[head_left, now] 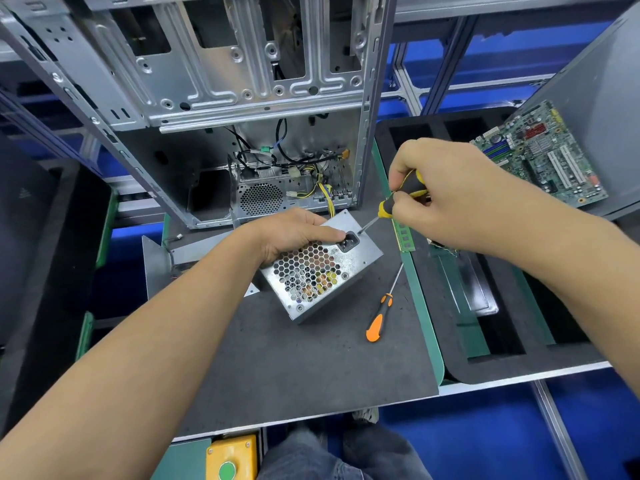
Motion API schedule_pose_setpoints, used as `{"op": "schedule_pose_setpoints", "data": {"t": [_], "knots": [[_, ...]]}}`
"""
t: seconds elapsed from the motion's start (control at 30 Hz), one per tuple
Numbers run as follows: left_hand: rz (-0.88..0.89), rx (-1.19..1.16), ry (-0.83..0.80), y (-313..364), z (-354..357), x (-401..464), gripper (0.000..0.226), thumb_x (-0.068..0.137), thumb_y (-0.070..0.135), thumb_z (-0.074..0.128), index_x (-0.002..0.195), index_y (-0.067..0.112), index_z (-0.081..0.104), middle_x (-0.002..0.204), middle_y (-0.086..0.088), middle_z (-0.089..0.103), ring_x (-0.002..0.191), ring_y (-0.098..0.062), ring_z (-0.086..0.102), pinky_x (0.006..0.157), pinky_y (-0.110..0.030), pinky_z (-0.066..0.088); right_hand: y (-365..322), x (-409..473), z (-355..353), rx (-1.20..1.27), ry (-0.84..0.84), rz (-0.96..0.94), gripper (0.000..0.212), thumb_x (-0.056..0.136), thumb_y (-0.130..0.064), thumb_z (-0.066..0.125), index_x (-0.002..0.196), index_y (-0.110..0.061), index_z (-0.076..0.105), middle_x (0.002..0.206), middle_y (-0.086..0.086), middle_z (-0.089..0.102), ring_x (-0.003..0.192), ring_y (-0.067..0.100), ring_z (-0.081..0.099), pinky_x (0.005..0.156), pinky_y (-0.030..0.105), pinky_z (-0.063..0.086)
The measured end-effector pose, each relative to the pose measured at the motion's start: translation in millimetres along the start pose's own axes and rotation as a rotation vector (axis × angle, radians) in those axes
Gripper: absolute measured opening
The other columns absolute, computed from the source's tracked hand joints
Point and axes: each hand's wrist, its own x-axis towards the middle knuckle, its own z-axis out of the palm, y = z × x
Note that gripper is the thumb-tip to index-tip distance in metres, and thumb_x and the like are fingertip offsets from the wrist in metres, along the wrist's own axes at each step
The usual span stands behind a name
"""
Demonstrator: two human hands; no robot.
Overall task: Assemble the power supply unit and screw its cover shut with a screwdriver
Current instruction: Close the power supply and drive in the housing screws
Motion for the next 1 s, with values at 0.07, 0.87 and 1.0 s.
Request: {"op": "schedule_pose_setpoints", "data": {"t": [0.07, 0.87, 1.0], "knots": [[0.005, 0.004, 0.009, -0.2, 0.7, -0.3, 0.017, 0.084, 0.026, 0.078, 0.089, 0.01, 0.078, 0.088, -0.015, 0.073, 0.065, -0.021, 0.066, 0.07, -0.035, 0.057, -0.2, 1.2, -1.8, -0.03, -0.018, 0.003, 0.009, 0.087, -0.024, 0.058, 0.087, -0.029, 0.05, 0.091, -0.012, 0.05, 0.081, 0.01, 0.056, 0.068, 0.032, 0.045], [0.014, 0.012, 0.018, 0.3, 1.0, -2.4, 0.012, 0.083, 0.028, 0.079, 0.083, 0.016, 0.081, 0.083, -0.01, 0.074, 0.063, -0.018, 0.066, 0.068, -0.032, 0.056, -11.1, 3.7, 0.5, -0.49, 0.055, 0.033, 0.013, 0.099, -0.019, 0.057, 0.09, -0.012, 0.065, 0.071, 0.0, 0.043, 0.077, 0.031, 0.052, 0.062, 0.036, 0.048], [0.02, 0.019, 0.027, 0.7, 2.0, -2.4, 0.012, 0.085, 0.027, 0.077, 0.082, 0.016, 0.081, 0.081, -0.009, 0.074, 0.064, -0.018, 0.064, 0.069, -0.032, 0.054, -8.7, 4.7, -1.7, -0.331, 0.014, 0.119, 0.009, 0.097, -0.022, 0.06, 0.096, -0.015, 0.066, 0.092, 0.005, 0.05, 0.086, 0.031, 0.054, 0.07, 0.034, 0.041]]}}
